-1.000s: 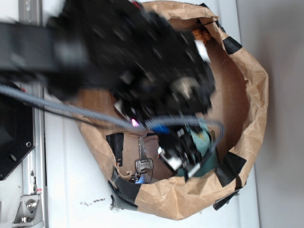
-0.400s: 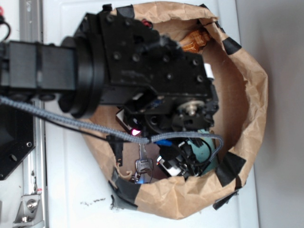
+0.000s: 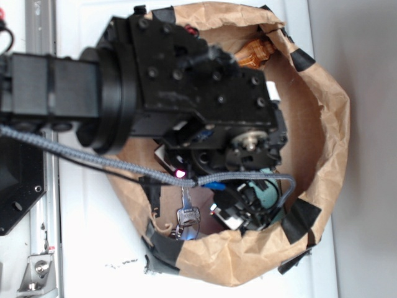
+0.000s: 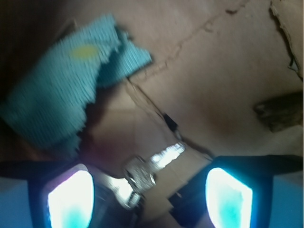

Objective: Grab the silver keys.

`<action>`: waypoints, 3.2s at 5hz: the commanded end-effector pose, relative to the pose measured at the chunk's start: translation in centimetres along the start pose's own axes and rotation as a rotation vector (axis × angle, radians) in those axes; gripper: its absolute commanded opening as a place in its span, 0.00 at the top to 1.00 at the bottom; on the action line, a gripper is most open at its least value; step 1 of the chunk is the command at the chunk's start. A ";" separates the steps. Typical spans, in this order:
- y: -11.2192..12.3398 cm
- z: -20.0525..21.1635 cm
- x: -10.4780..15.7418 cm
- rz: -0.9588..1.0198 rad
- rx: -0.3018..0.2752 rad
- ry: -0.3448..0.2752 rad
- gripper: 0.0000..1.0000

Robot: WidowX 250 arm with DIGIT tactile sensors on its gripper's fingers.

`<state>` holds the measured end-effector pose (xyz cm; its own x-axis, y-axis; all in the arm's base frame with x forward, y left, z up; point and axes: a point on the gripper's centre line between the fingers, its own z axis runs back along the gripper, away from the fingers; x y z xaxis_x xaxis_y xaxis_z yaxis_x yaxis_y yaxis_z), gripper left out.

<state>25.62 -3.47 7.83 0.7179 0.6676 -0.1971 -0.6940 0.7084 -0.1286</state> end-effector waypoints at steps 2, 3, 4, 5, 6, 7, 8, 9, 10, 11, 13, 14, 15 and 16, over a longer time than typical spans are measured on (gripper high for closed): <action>-0.4 -1.4 -2.2 0.056 -0.074 0.048 0.00; -0.8 -1.8 -2.3 0.074 -0.065 0.073 0.00; -1.5 -2.4 -1.9 0.090 -0.043 0.087 0.00; -2.2 -3.2 -1.4 0.093 -0.024 0.120 0.00; -2.5 -3.8 -1.8 0.077 0.000 0.230 0.00; -2.3 -3.2 -2.7 0.052 0.030 0.330 0.00; -1.6 -2.2 -3.7 0.027 0.039 0.337 0.00; -1.1 -1.7 -4.0 0.019 0.038 0.349 0.00; -0.2 -1.3 -4.3 0.025 0.054 0.361 0.00; 0.2 -1.3 -4.4 0.027 0.052 0.363 0.00; -0.4 -2.8 -4.2 -0.015 0.010 0.349 0.00; -0.6 -3.2 -4.2 -0.027 0.015 0.352 0.00; -0.6 -3.4 -3.9 -0.009 0.007 0.370 1.00; -0.6 -3.3 -3.9 -0.018 0.000 0.369 1.00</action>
<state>23.26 -7.83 5.05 0.6365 0.5329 -0.5577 -0.6882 0.7188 -0.0985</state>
